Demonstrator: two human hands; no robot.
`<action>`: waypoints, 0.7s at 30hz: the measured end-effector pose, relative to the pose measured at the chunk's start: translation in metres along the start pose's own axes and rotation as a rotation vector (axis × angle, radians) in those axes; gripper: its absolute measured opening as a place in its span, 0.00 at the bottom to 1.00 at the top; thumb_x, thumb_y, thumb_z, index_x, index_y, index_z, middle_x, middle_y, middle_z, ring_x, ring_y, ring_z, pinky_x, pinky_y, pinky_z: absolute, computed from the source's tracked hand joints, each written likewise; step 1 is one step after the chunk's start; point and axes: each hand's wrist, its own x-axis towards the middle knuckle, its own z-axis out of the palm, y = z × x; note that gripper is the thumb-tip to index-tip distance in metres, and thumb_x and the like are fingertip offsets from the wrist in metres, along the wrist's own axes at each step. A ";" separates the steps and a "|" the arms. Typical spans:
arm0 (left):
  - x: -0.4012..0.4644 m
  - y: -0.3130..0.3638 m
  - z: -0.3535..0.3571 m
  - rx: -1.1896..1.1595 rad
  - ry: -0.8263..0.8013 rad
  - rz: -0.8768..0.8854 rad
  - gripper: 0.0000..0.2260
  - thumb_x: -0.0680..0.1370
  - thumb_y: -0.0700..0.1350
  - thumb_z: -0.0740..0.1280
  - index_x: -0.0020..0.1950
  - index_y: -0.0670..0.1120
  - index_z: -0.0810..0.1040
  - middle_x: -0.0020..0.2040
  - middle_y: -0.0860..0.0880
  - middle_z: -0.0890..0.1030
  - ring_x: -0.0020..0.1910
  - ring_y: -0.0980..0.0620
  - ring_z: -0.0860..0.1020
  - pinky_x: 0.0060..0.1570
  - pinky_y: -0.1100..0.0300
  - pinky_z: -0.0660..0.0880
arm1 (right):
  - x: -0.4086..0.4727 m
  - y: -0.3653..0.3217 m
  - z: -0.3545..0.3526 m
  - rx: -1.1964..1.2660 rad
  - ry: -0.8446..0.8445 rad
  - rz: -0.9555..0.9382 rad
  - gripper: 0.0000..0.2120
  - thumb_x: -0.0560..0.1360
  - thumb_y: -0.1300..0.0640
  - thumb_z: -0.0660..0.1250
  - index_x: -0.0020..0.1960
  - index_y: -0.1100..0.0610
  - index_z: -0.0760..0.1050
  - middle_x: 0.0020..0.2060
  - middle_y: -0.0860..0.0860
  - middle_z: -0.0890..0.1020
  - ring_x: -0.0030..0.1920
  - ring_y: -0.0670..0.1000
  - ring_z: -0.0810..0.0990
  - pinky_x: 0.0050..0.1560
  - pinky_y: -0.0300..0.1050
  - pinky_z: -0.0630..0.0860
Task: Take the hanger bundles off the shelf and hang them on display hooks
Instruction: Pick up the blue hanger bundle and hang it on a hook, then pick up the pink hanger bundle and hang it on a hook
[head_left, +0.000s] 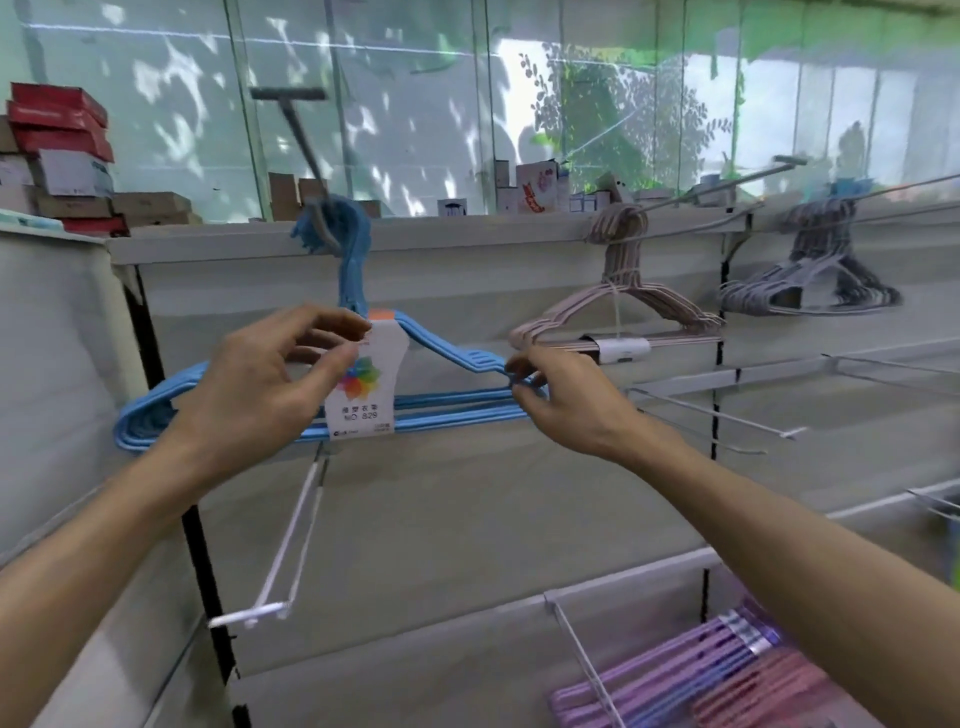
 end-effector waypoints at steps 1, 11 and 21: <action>-0.002 0.010 0.003 -0.026 -0.008 0.014 0.09 0.77 0.48 0.66 0.57 0.56 0.76 0.55 0.54 0.81 0.53 0.63 0.79 0.46 0.75 0.75 | -0.009 0.003 -0.005 -0.007 0.003 0.001 0.13 0.77 0.55 0.66 0.61 0.53 0.78 0.54 0.49 0.83 0.53 0.50 0.81 0.55 0.53 0.79; -0.014 0.126 0.087 -0.416 -0.053 0.114 0.17 0.77 0.64 0.65 0.58 0.55 0.79 0.52 0.51 0.84 0.53 0.49 0.83 0.56 0.48 0.78 | -0.135 0.060 -0.101 -0.105 -0.023 0.067 0.10 0.80 0.50 0.62 0.59 0.47 0.77 0.49 0.41 0.83 0.49 0.47 0.81 0.46 0.48 0.78; -0.005 0.300 0.243 -0.768 -0.195 0.196 0.13 0.78 0.59 0.67 0.58 0.55 0.79 0.50 0.53 0.84 0.52 0.49 0.83 0.54 0.58 0.78 | -0.292 0.178 -0.231 -0.230 -0.002 0.281 0.10 0.79 0.50 0.62 0.57 0.48 0.78 0.48 0.44 0.84 0.47 0.50 0.82 0.45 0.53 0.79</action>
